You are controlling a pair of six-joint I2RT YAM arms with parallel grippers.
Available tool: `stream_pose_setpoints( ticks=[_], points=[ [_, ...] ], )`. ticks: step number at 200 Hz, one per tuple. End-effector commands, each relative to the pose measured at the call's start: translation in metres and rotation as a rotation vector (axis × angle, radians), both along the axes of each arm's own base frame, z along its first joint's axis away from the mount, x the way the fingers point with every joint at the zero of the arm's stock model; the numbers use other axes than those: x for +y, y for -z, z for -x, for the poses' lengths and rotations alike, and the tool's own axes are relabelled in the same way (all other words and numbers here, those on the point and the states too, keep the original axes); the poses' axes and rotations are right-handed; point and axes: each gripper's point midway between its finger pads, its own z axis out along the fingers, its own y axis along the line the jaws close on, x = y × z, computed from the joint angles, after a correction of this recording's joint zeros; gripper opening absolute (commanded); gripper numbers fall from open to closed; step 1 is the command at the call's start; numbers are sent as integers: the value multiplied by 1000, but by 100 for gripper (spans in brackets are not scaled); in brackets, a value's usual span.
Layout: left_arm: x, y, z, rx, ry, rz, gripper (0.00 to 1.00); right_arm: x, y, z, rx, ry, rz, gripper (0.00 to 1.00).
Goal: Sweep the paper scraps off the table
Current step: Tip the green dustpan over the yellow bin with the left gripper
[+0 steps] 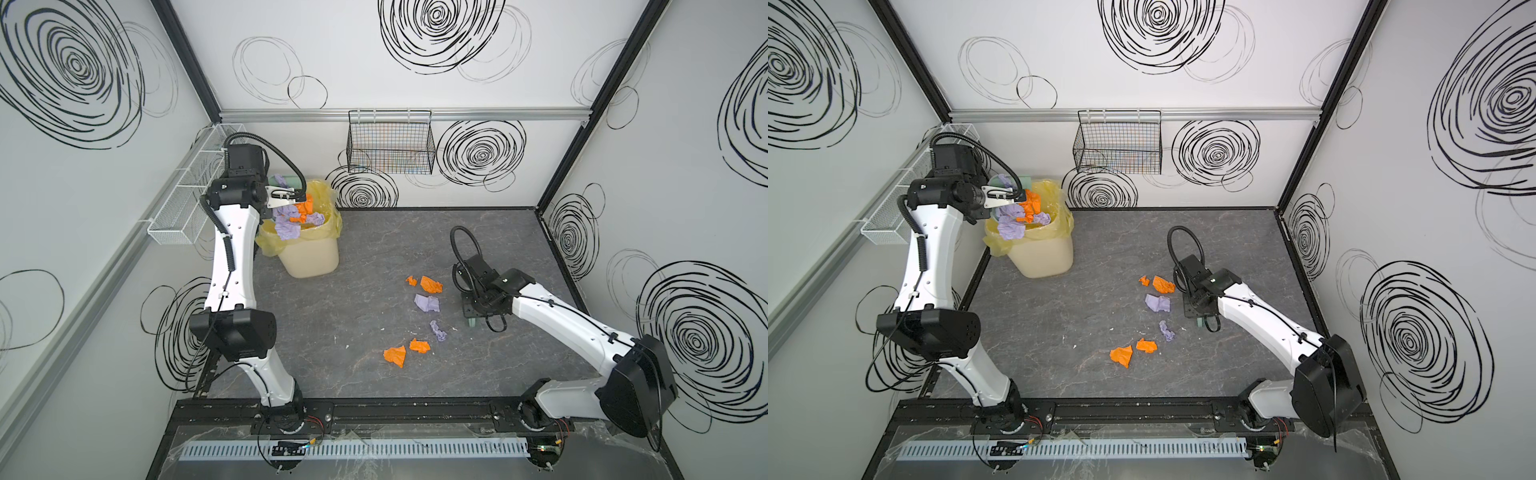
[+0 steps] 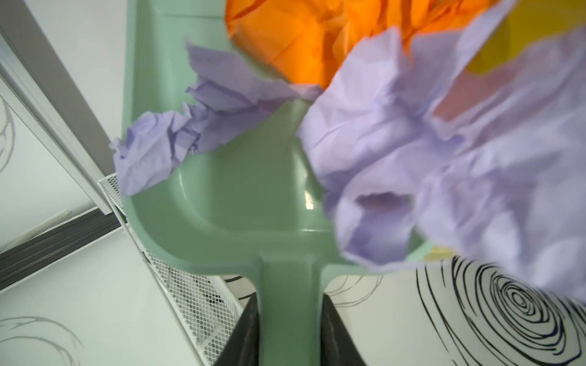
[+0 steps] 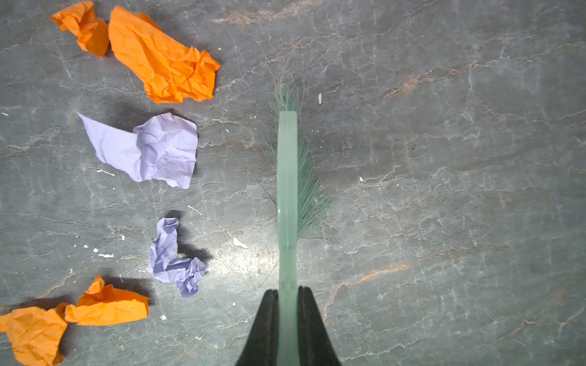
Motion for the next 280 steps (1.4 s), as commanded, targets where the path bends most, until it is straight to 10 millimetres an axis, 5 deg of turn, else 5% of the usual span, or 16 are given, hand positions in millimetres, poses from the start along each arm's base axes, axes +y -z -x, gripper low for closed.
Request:
stream_pose_setpoints(
  ticks=[1, 48, 106, 280],
  points=[
    [9, -31, -5, -83, -3, -121, 0, 0, 13, 16, 63, -3, -6, 0],
    [13, -45, -17, -134, 12, -183, 0, 4, 14, 18, 58, -12, -20, 0],
    [10, -36, -21, -112, 50, -260, 0, 5, 11, 17, 48, -12, -27, 0],
    [-4, -38, 11, -110, 226, -443, 0, 8, 8, 19, 31, -10, -42, 0]
  ],
)
